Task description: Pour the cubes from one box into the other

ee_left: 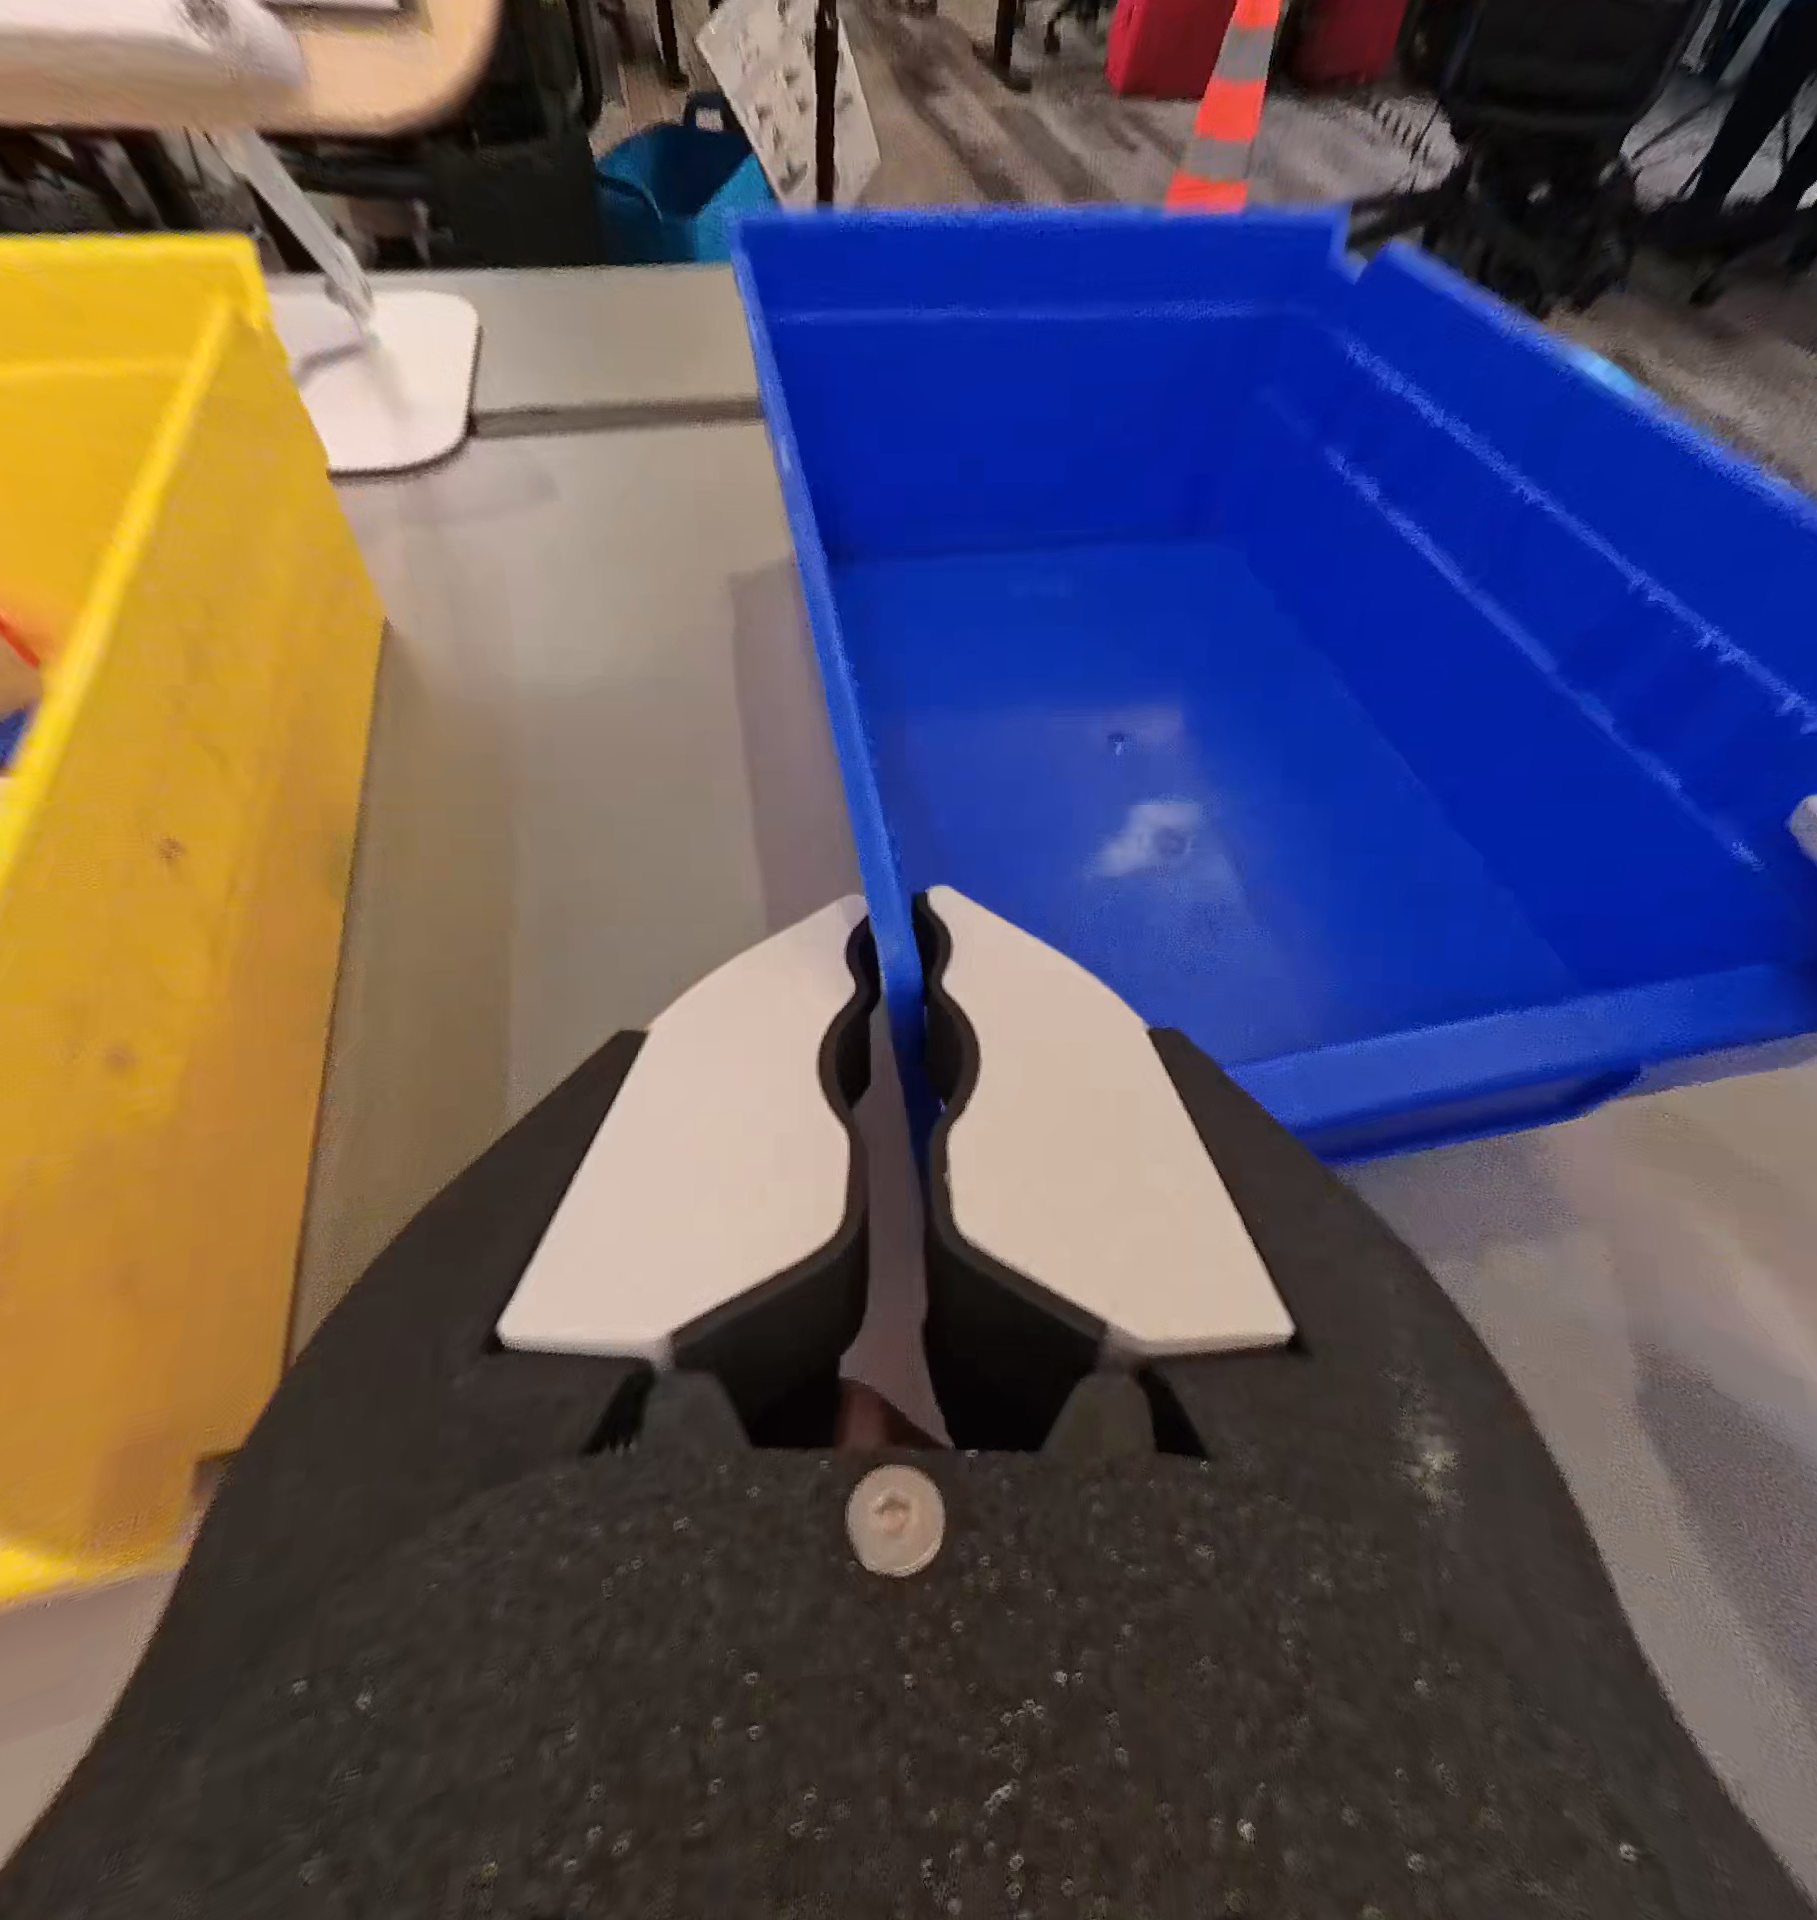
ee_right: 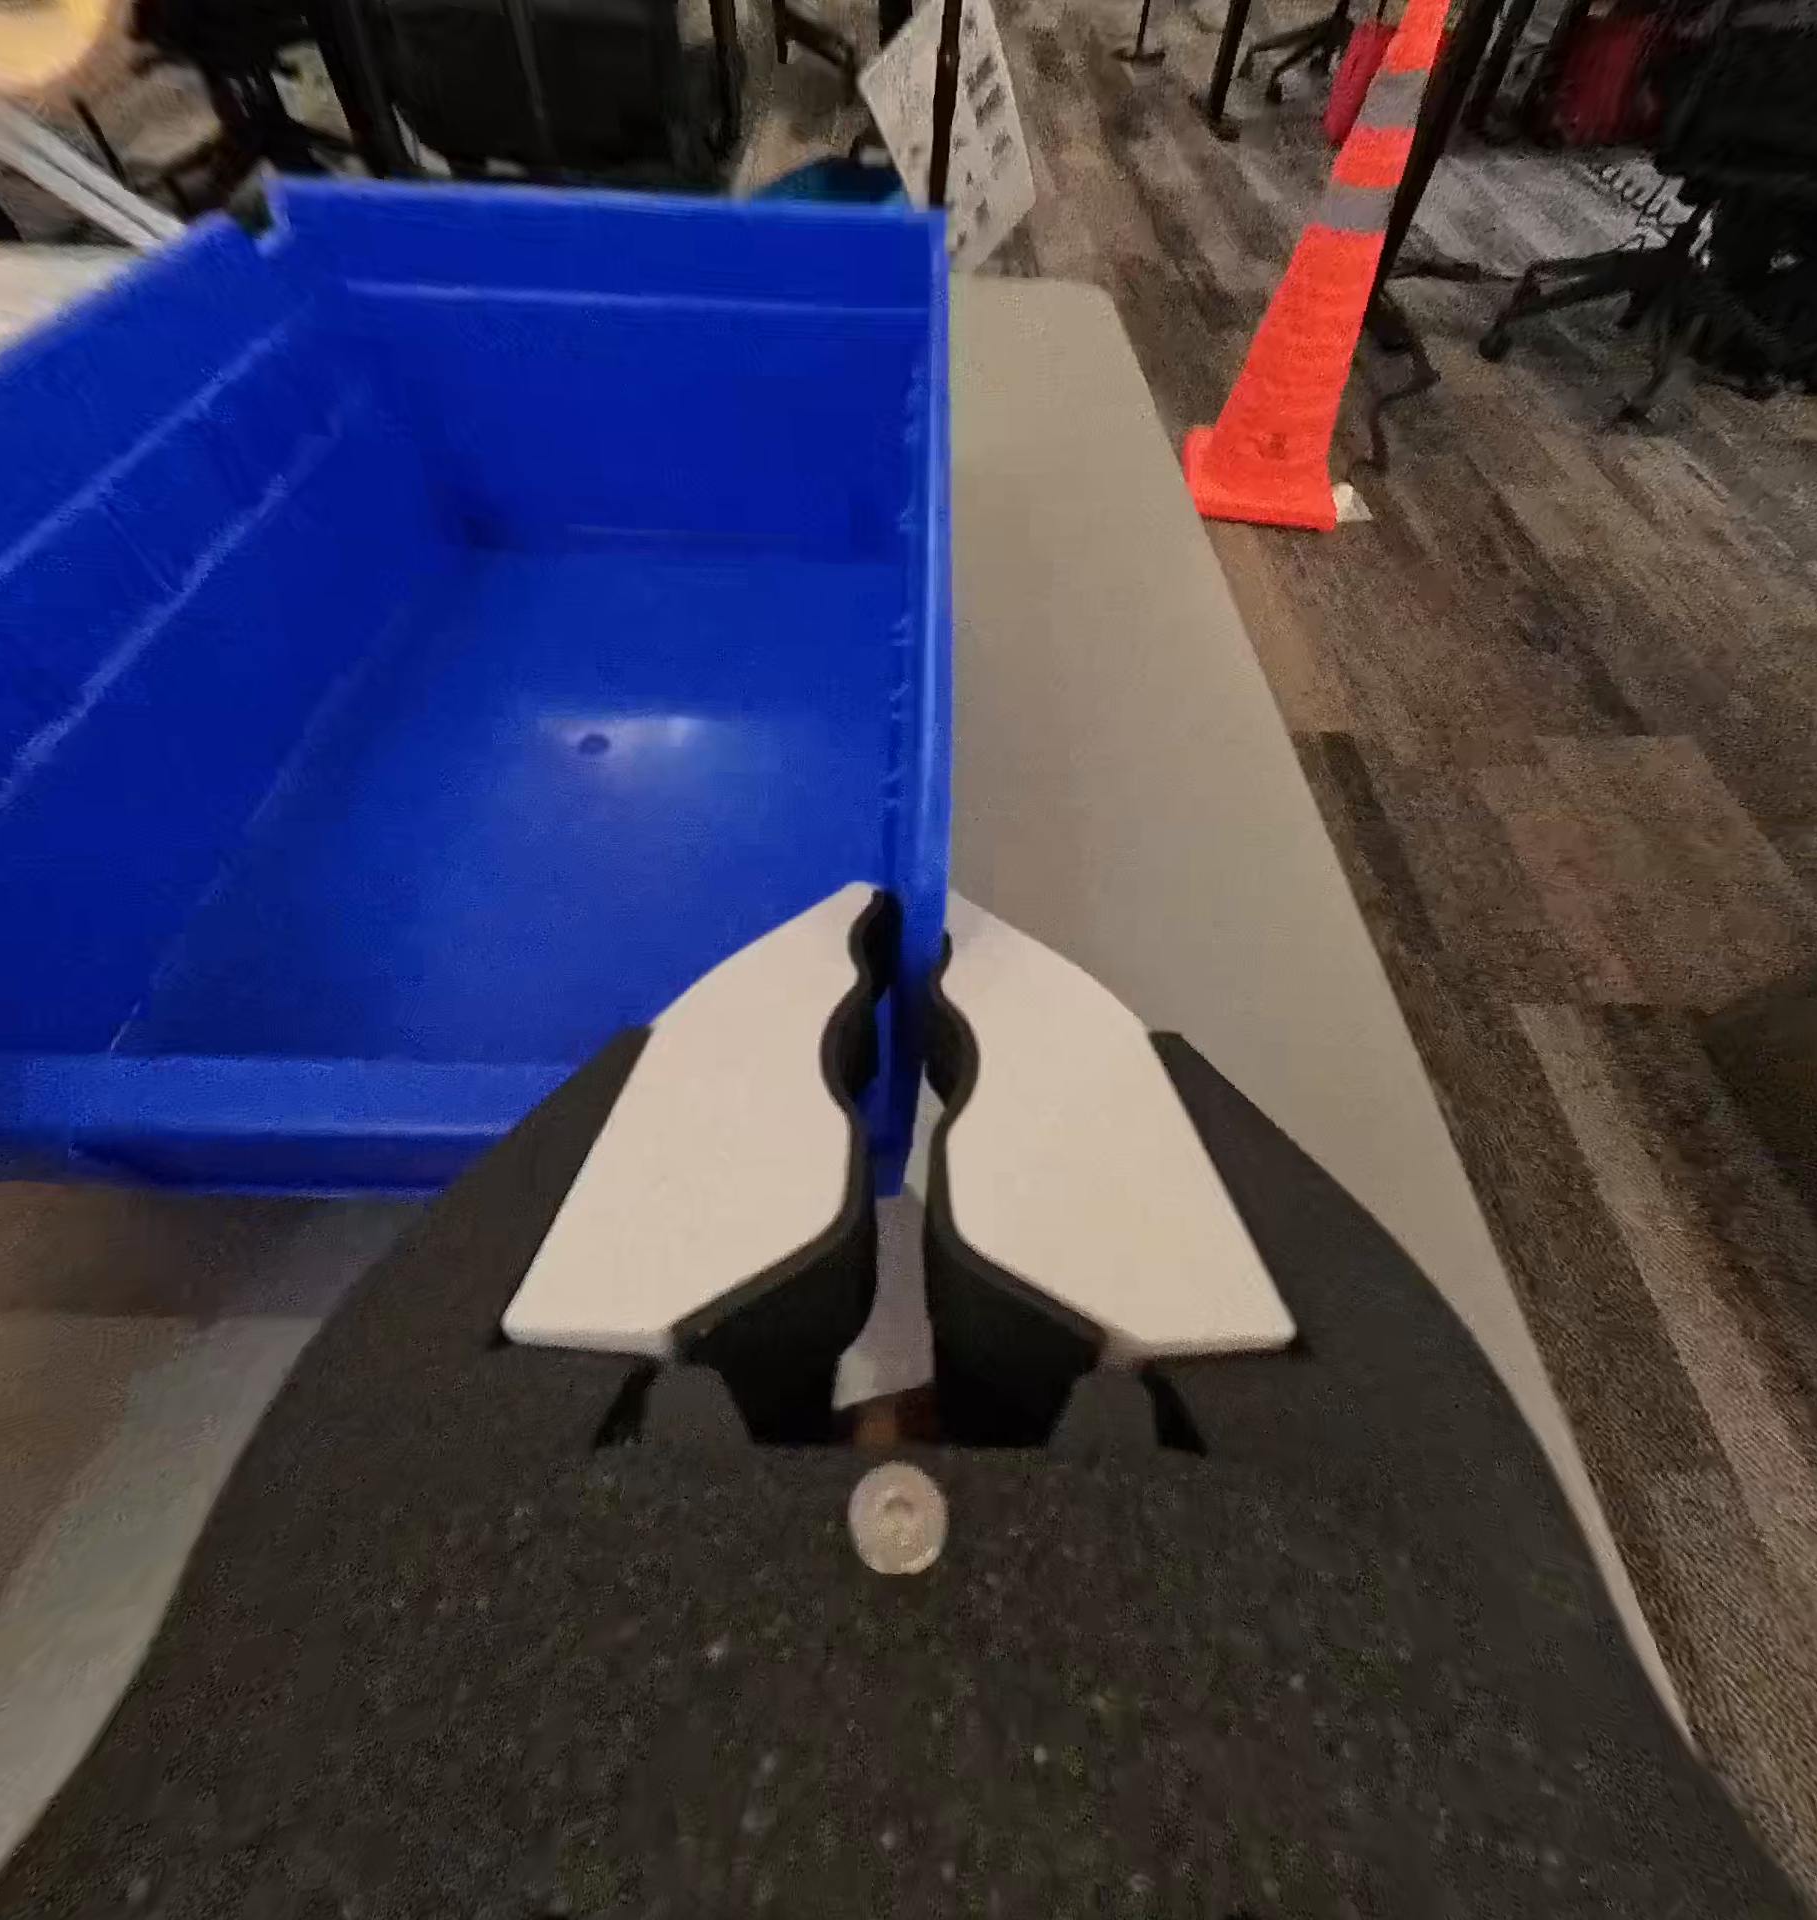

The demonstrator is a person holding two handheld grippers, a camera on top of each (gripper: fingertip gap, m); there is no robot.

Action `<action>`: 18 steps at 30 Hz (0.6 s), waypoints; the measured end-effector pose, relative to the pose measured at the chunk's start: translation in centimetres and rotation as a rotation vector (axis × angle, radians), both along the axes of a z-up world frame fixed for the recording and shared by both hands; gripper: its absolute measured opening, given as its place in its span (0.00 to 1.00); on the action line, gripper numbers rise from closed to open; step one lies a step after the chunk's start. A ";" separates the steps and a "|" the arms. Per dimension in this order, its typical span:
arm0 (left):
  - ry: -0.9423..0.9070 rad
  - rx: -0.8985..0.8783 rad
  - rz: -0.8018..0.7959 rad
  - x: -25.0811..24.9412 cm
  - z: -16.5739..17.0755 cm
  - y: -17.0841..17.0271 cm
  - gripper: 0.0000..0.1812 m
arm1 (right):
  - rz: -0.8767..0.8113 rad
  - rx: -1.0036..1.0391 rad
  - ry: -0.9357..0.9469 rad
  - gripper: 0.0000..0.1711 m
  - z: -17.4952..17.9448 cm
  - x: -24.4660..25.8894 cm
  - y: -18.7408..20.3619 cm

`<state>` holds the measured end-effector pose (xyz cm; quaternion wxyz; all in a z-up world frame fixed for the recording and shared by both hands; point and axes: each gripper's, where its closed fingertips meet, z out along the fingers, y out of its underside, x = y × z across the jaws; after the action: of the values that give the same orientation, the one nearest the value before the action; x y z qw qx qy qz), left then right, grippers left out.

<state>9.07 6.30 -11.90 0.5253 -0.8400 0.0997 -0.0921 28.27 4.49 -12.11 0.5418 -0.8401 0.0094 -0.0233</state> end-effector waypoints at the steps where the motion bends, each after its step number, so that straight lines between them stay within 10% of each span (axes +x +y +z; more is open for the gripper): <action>1: 0.012 -0.003 -0.016 0.2 -0.6 0.1 0.03 | -0.024 -0.027 0.005 0.03 -0.9 0.2 0.0; 6: -0.053 -0.044 -0.185 0.6 1.0 -2.0 0.16 | -0.104 0.002 0.108 0.08 -0.1 0.7 -0.7; 11: -0.378 0.048 -0.263 -8.8 10.1 -6.1 0.21 | -0.175 0.223 -0.169 0.16 8.6 0.2 -2.9; 18: -0.041 0.175 0.138 -32.3 7.9 -3.9 0.28 | 0.491 0.181 0.094 0.24 8.5 -25.8 -2.7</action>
<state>-23.21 2.42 -4.04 0.6035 -0.7939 0.0383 -0.0640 2.48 1.78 -3.64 0.6031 -0.7656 -0.1674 0.1488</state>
